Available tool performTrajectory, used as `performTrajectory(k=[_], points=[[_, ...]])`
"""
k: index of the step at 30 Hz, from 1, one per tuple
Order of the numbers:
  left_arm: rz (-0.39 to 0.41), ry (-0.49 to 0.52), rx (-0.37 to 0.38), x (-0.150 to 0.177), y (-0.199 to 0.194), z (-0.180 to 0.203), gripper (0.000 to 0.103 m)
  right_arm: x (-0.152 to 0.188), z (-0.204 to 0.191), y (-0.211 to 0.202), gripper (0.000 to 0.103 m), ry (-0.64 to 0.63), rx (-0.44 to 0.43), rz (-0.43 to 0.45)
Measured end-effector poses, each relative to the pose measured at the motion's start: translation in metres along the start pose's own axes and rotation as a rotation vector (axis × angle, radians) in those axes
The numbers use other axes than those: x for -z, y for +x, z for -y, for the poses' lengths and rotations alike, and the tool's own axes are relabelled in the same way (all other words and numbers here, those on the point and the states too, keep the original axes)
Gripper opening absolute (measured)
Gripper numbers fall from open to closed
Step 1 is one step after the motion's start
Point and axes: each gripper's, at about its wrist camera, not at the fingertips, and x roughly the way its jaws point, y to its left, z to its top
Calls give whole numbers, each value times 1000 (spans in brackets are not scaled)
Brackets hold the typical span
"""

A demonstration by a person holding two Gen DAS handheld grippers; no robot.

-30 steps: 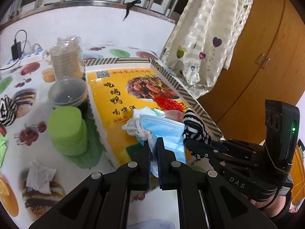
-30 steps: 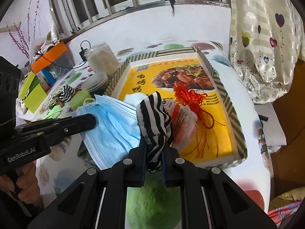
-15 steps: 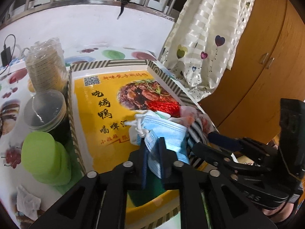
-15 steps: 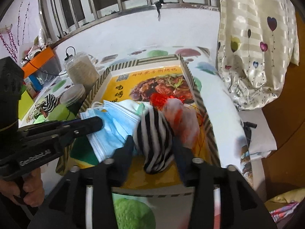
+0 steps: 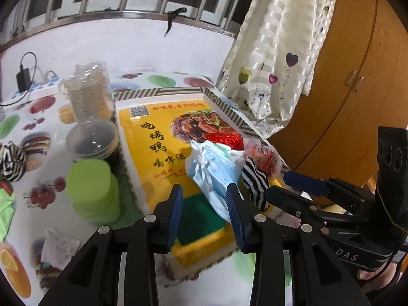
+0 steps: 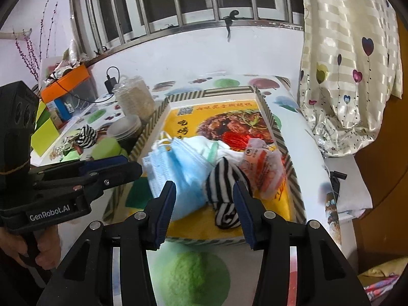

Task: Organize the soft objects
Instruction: 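Lower the mask and striped sock onto the lid and open both grippers, then move both open grippers toward the white tissue on the table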

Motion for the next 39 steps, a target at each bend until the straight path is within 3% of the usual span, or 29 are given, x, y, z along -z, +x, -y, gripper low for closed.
performTrajectory(k=[21,39], points=[[48,-80,-173,48,-74,-42,34,16,-76,-9,48,-114,-174,-21],[49,-186,-267,78,-103,-96,34,19,-139,19,48,-233,-287,-97]])
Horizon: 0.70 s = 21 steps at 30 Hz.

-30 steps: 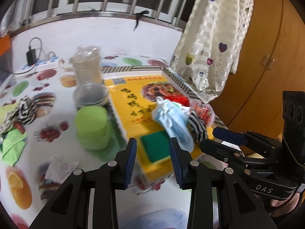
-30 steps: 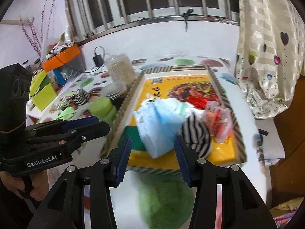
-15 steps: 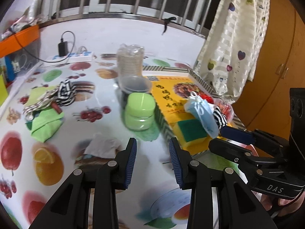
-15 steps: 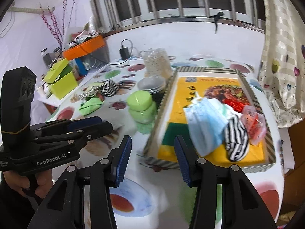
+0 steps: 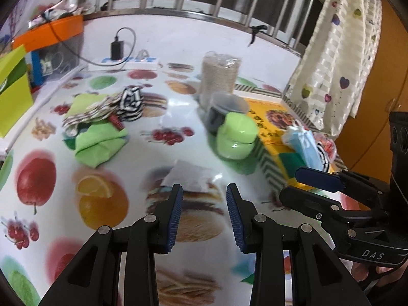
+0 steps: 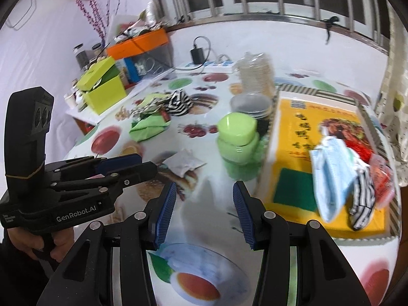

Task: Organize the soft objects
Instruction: 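Move both open grippers toward the white tissue on the table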

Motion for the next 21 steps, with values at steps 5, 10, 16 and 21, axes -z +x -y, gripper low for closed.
performTrajectory(k=[5,10,16,21], points=[[-9,-37,-29,4,0,-23,34,-3,-14,20,48,-40,-28,-35],[-8,-78,-65,3,0,-46,34,-9,-23,38,48,-79,-40,-55],[-4,-113,-106,-2,1,-67,35,-13,-28,57,48,-101,-44,-82],[3,-136,-123,-6,4,-82,38,-17,-28,66,48,-108,-36,-88]])
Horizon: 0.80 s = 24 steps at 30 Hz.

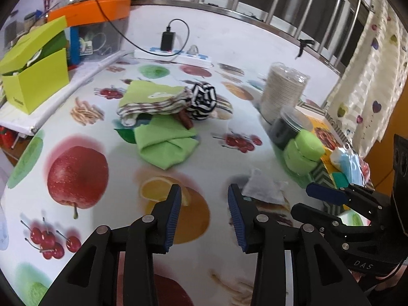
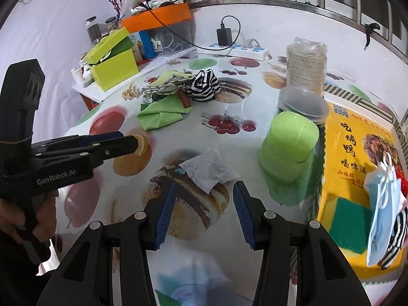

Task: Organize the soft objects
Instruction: 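Move both open grippers toward the white tissue on the table, then grasp the green cloth with the left gripper while the right grasps the white tissue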

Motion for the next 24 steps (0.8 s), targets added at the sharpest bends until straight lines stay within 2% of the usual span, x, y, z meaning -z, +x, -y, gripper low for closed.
performTrajectory(k=[13,24], points=[[11,-69,-21,-20,16,-30,49,-12,0,21,48,-13,2,-7],[9,-65,-63,-38,45,-43,53,-18,3,41,48,-9,0,-34]])
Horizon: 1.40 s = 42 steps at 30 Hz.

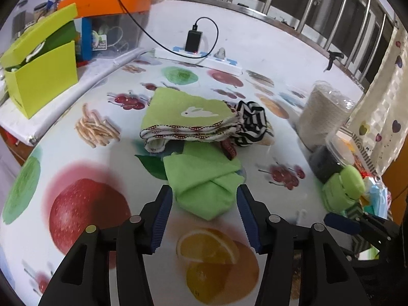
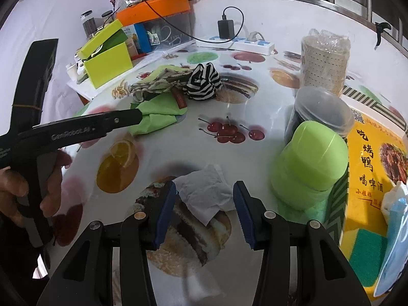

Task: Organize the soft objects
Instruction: 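Grasp the green cloth with the left gripper while the right grasps the white tissue, then carry the green cloth and white tissue over the yellow lid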

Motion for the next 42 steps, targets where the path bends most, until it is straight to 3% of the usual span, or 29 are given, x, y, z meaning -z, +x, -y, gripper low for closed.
performTrajectory(k=[15,18,20,24,28,42], points=[[-35,61,-74,-10,30,12,57,0,-1,12,48,-20,29,-33],[-39,73,-87,-10,31,15,56,1,0,11,37,-22,52,-30],[-39,79,-95,-9,31,16,53,1,3,10,31,-9,60,-29],[-38,84,-113,-9,31,17,28,3,4,8,22,1,62,-30],[-38,98,-112,-7,29,18,11,6,5,4,21,12,50,-32],[-31,83,-47,25,-7,23,8,17,7,-26,21,37,41,13]])
